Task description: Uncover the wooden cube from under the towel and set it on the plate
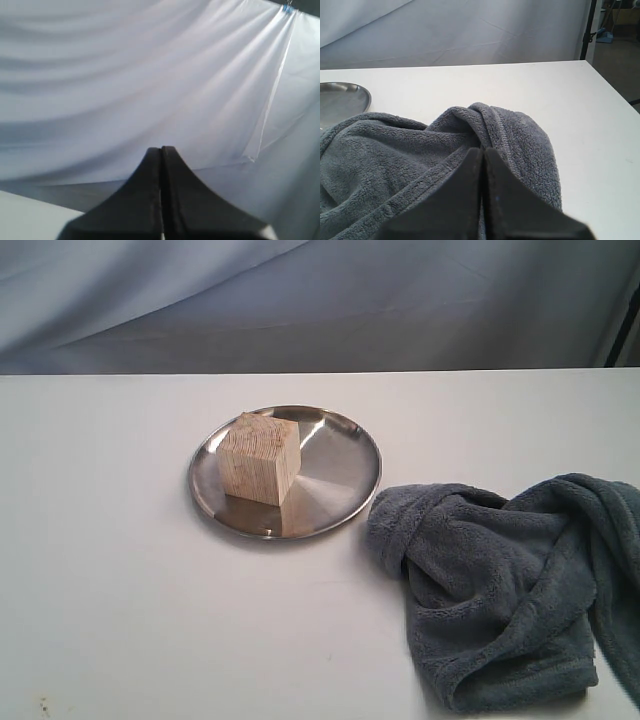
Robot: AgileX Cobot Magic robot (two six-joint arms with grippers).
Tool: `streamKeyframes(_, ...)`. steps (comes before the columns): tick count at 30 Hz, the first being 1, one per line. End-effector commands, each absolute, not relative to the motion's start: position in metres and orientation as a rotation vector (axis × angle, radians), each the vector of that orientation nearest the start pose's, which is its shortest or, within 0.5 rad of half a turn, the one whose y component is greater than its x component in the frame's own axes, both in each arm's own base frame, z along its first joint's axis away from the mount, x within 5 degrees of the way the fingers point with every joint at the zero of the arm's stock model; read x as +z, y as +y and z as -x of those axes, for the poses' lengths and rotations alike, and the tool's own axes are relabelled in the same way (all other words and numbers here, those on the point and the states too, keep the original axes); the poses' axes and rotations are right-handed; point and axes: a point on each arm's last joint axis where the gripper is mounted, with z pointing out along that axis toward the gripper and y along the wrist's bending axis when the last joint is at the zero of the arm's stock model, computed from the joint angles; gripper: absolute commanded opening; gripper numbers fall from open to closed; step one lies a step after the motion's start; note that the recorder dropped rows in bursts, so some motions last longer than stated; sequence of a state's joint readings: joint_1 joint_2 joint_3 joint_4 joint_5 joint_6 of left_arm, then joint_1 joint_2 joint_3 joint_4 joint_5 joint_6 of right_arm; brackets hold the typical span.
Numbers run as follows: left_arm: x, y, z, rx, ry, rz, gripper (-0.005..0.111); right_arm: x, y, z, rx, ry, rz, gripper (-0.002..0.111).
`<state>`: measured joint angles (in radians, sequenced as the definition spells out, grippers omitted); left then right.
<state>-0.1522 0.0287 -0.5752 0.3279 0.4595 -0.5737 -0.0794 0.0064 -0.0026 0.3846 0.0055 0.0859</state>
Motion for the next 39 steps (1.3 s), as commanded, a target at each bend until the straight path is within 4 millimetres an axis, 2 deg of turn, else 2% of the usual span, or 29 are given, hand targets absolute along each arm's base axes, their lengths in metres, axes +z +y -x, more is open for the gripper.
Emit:
streamKeyframes(1, 0.357, 0.015, 0.012, -0.269, 1.338, 0.212, 0.000, 0.212, -0.004, -0.056, 0.327, 1.451, -0.411, 0.003)
streamKeyframes(18, 0.359, 0.015, 0.013, -0.265, 1.321, 0.206, 0.000, 0.212, -0.004, -0.056, 0.327, 1.451, -0.411, 0.003)
streamKeyframes(22, 0.355, 0.014, 0.009, -0.264, 1.331, 0.202, 0.000, 0.212, -0.004, -0.056, 0.327, 1.451, -0.411, 0.003)
streamKeyframes(27, 0.331, 0.003, -0.014, -0.295, 1.218, 0.193, 0.000, 0.212, -0.004, -0.056, 0.327, 1.451, -0.411, 0.003)
streamKeyframes(30, 0.309, 0.000, -0.027, -0.354, 1.163, 0.243, 0.000, 0.212, -0.004, -0.056, 0.327, 1.451, -0.411, 0.003)
streamKeyframes(32, 0.289, 0.000, -0.036, -0.354, 1.203, 0.247, 0.000, 0.212, -0.004, -0.056, 0.327, 1.451, -0.411, 0.003)
streamKeyframes(39, 0.254, 0.000, -0.048, -0.342, 1.308, 0.267, 0.000, 0.212, -0.004, -0.056, 0.327, 1.451, -0.411, 0.003)
